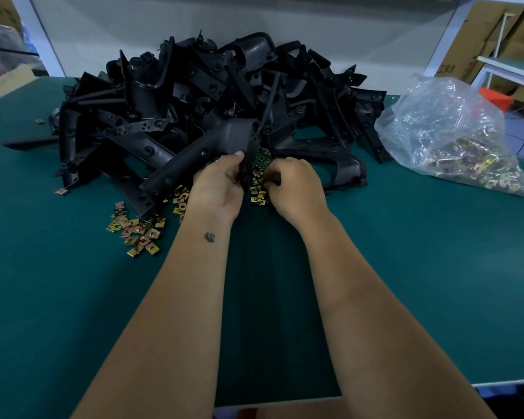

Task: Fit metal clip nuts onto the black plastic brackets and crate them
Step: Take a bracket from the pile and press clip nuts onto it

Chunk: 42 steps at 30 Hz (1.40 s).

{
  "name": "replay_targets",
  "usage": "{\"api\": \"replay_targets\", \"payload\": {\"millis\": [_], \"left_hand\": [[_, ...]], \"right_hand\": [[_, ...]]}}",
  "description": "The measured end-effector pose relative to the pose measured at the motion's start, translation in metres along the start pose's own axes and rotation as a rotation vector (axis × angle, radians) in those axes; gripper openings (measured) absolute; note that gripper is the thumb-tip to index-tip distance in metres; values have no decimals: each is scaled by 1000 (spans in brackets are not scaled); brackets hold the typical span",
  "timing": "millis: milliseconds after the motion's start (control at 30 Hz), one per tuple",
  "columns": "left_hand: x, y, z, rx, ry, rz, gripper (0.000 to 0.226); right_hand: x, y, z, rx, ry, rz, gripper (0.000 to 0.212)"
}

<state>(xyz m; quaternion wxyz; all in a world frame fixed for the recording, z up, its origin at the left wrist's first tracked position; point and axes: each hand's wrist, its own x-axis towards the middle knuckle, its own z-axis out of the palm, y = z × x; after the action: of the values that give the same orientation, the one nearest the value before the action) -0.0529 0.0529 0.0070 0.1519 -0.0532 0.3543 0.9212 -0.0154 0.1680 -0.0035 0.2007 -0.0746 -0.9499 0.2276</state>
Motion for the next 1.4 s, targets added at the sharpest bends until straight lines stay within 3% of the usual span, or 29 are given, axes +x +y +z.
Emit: {"api": "replay_targets", "payload": {"millis": [200, 400, 533, 733, 967, 1400], "left_hand": [[0, 2, -2, -46, 8, 4, 20], [-2, 0, -3, -26, -73, -27, 16], [-3, -2, -1, -60, -111, -56, 11], [-5, -2, -1, -108, -114, -76, 13], [-7, -1, 1, -114, -135, -91, 14], [-13, -1, 4, -91, -170, -116, 12]], "right_hand": [[-1, -2, -3, 306, 158, 117, 19], [1, -10, -10, 1101, 175, 294, 19], [2, -14, -13, 1390, 137, 317, 20], [1, -16, -17, 1492, 110, 333, 29], [2, -15, -17, 1404, 88, 347, 20], [3, -10, -17, 1578, 28, 400, 7]]}}
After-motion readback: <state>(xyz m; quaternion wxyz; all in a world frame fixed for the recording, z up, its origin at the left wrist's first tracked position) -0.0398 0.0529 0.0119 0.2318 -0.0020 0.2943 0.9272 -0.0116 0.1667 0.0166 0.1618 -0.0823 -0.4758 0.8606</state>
